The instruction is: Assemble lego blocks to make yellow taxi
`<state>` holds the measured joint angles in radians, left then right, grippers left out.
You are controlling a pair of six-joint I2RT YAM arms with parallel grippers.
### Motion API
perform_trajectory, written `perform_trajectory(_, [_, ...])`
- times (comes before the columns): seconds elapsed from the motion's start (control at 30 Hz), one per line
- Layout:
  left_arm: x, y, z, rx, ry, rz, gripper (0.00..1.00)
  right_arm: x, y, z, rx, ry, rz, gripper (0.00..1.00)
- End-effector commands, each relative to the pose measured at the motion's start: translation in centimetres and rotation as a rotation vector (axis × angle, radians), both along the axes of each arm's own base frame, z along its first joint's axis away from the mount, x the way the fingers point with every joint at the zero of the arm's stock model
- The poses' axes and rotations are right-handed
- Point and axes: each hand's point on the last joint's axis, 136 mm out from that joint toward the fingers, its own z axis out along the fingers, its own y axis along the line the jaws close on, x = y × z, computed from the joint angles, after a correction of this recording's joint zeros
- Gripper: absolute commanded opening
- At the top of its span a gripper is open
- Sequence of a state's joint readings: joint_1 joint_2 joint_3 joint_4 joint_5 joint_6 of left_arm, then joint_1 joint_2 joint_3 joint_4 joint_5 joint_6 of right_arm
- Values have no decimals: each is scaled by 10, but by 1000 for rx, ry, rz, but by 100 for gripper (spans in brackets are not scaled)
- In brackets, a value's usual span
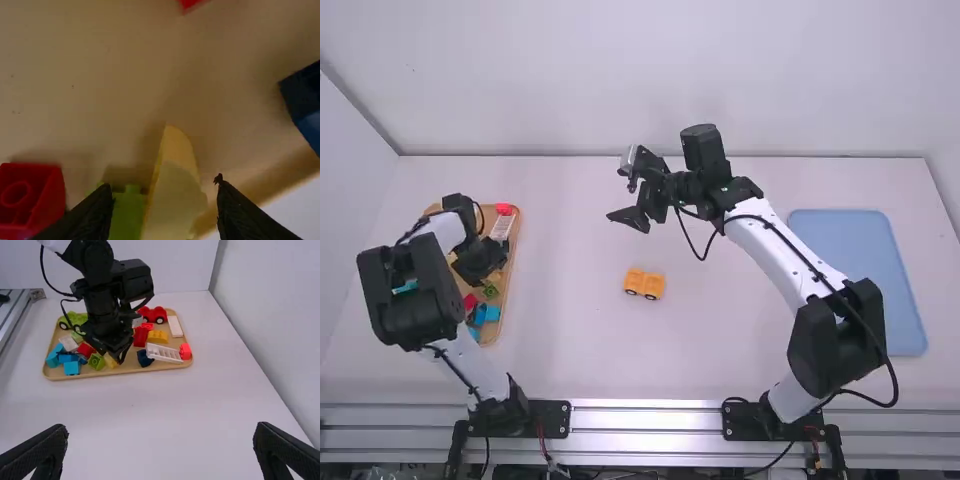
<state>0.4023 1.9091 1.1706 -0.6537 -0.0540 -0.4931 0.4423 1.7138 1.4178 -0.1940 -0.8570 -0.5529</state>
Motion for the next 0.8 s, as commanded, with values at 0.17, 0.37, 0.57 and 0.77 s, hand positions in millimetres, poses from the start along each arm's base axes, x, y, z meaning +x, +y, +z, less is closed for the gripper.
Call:
perform_trajectory(0.17, [-4, -4, -9, -18, 18, -14, 47, -2, 1, -2, 0, 5, 9, 99])
perform_trajectory(0.37, [-8, -9, -16, -23, 28, -22, 47, -2, 1, -2, 0, 6, 8, 98])
perform_trajectory(0.57, [-10, -10, -17, -23, 30, -21, 45, -2, 1, -2, 0, 7, 8, 99])
perform_trajectory(0.77, [-11, -10, -18, -26, 34, -22, 32, -3, 1, -2, 0, 16, 6, 99])
